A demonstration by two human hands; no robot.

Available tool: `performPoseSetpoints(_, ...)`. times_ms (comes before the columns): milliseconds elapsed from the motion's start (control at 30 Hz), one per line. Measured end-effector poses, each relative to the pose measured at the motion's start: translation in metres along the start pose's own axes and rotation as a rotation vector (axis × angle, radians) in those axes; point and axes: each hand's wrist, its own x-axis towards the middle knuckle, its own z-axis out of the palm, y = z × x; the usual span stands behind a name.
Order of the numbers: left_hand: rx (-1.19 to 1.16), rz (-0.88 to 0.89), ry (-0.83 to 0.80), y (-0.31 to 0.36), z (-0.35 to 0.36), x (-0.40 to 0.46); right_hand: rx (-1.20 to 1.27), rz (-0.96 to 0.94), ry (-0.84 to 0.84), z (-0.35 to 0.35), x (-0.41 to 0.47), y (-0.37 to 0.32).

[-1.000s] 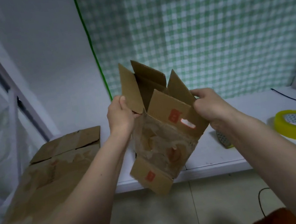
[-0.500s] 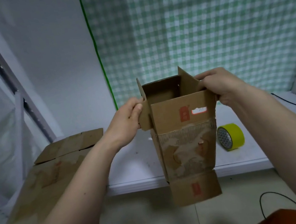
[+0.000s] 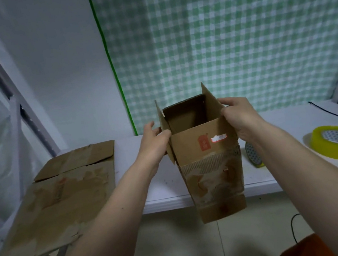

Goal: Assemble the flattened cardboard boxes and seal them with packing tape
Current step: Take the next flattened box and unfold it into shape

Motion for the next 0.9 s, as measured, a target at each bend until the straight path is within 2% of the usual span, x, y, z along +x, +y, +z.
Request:
performPoseSetpoints(100, -0.033, 0.036, -0.066, 0.007, 0.008, 0.006, 0.053, 0.027, 0.03, -0.006, 0.005, 0.005)
performPoseSetpoints(333, 0.151, 0.113, -0.035, 0.012, -0.009, 0.017, 0.06, 0.007, -0.019, 0.005, 0.01, 0.016)
performPoseSetpoints(500, 0.16, 0.098, 0.071, -0.01, -0.021, 0.028, 0.127, 0.028, 0.021, 0.014, 0.016, 0.022)
performPoseSetpoints(567, 0.355, 0.192, 0.173, -0.016, -0.025, 0.029, 0.131, 0.015, 0.025, 0.014, 0.017, 0.023)
performPoseSetpoints(633, 0.751, 0.385, 0.336, -0.017, -0.028, 0.023, 0.106, -0.007, 0.047, 0.014, 0.018, 0.025)
performPoseSetpoints(700, 1.265, 0.535, 0.371, -0.014, -0.031, 0.019, 0.03, -0.038, 0.072, 0.014, 0.018, 0.028)
performPoseSetpoints(767, 1.518, 0.508, 0.269, -0.01, -0.03, 0.017, -0.135, -0.12, 0.105, 0.012, 0.023, 0.035)
performPoseSetpoints(833, 1.507, 0.426, 0.159, -0.006, -0.026, 0.014, -0.457, -0.293, 0.141, 0.009, 0.022, 0.043)
performPoseSetpoints(900, 1.291, 0.342, 0.033, -0.009, -0.023, 0.01, -0.808, -0.515, 0.201, 0.008, 0.02, 0.05)
